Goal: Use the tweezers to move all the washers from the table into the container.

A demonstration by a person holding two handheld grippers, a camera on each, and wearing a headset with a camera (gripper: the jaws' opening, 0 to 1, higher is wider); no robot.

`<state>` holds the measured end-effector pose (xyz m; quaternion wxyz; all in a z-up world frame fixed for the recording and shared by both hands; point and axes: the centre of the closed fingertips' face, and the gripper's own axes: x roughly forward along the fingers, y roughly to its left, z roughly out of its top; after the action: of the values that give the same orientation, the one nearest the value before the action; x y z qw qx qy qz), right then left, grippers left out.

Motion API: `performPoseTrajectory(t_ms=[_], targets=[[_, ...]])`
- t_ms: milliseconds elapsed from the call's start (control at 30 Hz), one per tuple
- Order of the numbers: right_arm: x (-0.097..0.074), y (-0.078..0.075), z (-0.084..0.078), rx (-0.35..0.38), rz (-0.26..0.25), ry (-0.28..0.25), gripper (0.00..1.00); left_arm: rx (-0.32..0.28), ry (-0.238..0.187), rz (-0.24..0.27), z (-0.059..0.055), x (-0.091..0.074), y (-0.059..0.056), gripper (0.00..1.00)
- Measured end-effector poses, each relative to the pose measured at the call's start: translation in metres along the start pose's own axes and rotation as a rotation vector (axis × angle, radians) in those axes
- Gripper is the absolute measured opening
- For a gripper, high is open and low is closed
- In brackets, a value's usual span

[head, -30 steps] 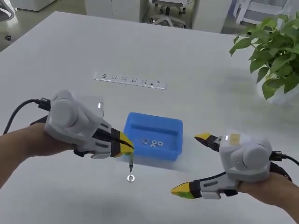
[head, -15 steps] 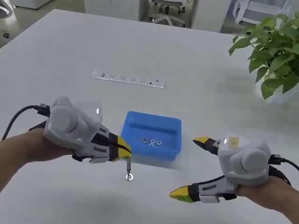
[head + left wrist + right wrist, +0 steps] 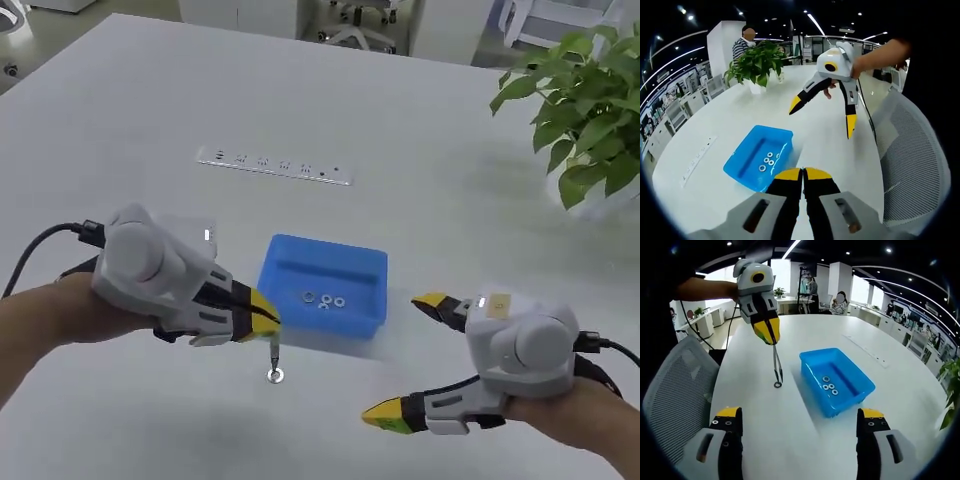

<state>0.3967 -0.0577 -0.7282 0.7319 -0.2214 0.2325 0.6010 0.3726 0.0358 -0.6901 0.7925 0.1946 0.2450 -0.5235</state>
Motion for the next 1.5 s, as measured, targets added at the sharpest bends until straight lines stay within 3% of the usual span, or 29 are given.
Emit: performPoseTrajectory(t_ms=[500,867,1100,1500], targets=[[0.018,0.018,0.013,-0.093,0.085,-0.031,0.76,0.026,0.007,-0.025,0.0,0.0,-0.002,0.05],[0.037,0.02,0.018,-0.174,0.144,-0.012,0.58,0.049,0.021,-0.064,-0.003,-0.002,-0.003,0.05],[0.052,0.03,0.02,-0.215,0.21,-0.003,0.46,0.063,0.021,-0.086,-0.002,-0.001,-0.004,0.05],[0.077,0.036,0.031,-0.24,0.255,-0.012,0.34,0.091,0.039,-0.122,-0.002,-0.001,-0.004,0.05]])
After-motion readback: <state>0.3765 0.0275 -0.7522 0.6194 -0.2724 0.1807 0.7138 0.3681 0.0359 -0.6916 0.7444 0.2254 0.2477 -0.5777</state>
